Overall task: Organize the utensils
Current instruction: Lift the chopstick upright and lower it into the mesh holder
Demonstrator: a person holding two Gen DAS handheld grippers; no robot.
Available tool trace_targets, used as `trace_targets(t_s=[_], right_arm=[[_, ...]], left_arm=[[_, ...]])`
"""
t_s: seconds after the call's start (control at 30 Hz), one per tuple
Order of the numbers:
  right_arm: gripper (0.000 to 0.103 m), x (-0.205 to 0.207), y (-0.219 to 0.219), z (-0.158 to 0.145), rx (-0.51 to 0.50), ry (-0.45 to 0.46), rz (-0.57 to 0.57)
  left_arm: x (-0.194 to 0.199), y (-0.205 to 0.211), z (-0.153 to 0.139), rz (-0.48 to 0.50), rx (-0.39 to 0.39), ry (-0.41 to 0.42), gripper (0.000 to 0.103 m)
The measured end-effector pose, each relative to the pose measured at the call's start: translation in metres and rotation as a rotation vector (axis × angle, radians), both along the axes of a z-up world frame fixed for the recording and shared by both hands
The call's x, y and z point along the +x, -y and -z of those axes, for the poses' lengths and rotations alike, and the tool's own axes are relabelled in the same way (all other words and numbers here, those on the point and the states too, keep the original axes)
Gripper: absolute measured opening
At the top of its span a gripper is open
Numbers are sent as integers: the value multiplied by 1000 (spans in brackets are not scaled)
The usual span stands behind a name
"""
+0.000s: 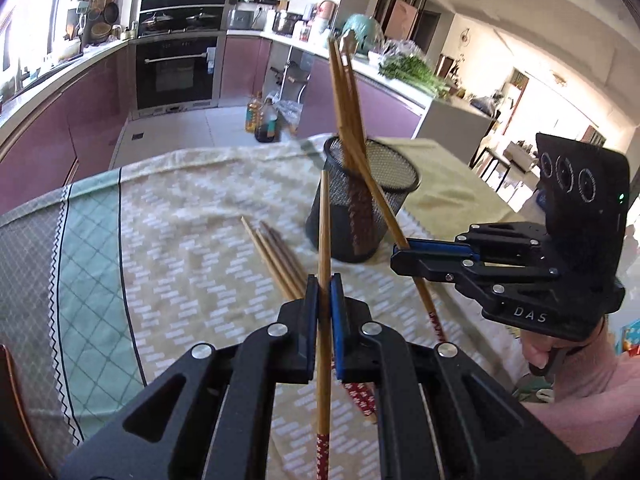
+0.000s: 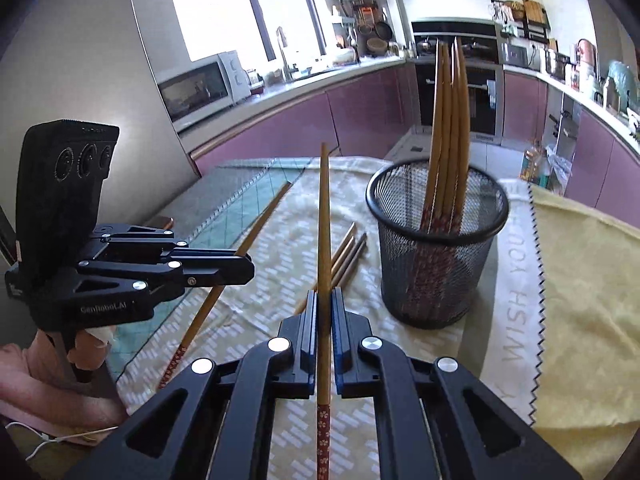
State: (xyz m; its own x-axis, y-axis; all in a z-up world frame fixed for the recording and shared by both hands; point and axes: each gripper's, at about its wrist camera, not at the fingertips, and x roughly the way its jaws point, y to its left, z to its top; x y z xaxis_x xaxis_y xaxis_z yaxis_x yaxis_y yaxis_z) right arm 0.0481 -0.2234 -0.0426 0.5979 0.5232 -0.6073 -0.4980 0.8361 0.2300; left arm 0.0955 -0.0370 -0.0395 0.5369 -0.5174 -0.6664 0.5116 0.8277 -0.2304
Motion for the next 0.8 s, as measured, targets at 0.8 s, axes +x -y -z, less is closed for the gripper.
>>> trace_targets(t_s=[0.8], right_arm=[[6, 8, 50, -70, 96, 211, 113]], left_arm=[[10, -3, -91, 50, -207, 169, 7]])
